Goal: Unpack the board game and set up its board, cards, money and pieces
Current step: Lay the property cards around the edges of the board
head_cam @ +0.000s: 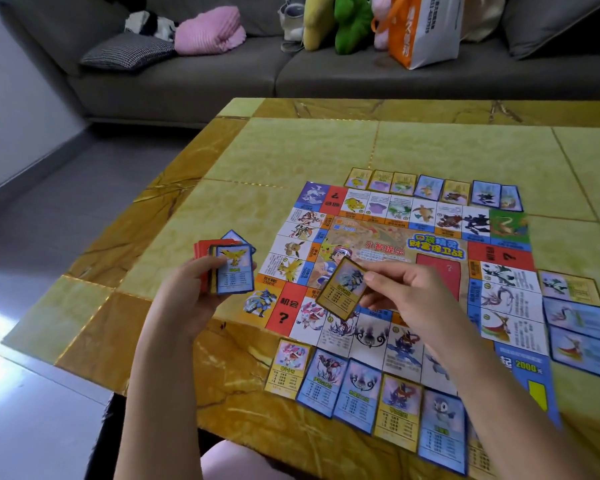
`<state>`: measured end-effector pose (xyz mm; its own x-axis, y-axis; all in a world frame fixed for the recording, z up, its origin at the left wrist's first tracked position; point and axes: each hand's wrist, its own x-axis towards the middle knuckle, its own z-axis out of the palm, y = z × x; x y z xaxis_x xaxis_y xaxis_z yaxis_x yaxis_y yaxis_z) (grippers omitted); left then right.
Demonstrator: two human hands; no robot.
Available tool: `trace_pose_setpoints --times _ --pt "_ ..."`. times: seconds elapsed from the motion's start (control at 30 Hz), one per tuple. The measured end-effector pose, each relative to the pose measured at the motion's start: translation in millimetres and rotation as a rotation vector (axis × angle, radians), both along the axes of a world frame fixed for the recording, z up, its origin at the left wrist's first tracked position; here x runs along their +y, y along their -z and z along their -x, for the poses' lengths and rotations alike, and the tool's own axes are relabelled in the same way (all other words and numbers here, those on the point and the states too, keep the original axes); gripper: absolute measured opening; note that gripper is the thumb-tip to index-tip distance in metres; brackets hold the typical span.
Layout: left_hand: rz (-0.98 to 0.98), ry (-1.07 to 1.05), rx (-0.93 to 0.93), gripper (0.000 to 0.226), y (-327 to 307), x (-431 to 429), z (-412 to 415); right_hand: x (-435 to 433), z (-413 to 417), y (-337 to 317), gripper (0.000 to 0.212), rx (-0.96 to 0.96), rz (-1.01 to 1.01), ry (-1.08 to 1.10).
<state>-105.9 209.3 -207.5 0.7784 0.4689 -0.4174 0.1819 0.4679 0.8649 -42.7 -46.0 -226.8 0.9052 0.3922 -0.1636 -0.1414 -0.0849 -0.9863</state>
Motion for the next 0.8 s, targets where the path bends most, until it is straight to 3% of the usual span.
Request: trace_pose_setpoints --times 0.27,0.47,0.7,0.8 --pt "0.097 -0.162 -0.06 0.024 7.2 25.7 20.2 14.2 6.8 -7.5 0.011 -0.087 0.12 -0.067" --pt "0.081 -0.123 -0.036 0.015 10.6 29.2 25.5 26.3 7.2 -3.4 0.02 -0.116 0.172 -0.059" --pt "-0.002 -0.077 0.044 0.028 15.5 32.6 21.6 28.6 7.4 -2.3 0.022 -0.153 0.208 -0.063" --pt "-0.027 -0.033 0.048 0.02 12.2 27.4 21.1 27.9 7.9 -5.1 0.021 -0.139 0.189 -0.07"
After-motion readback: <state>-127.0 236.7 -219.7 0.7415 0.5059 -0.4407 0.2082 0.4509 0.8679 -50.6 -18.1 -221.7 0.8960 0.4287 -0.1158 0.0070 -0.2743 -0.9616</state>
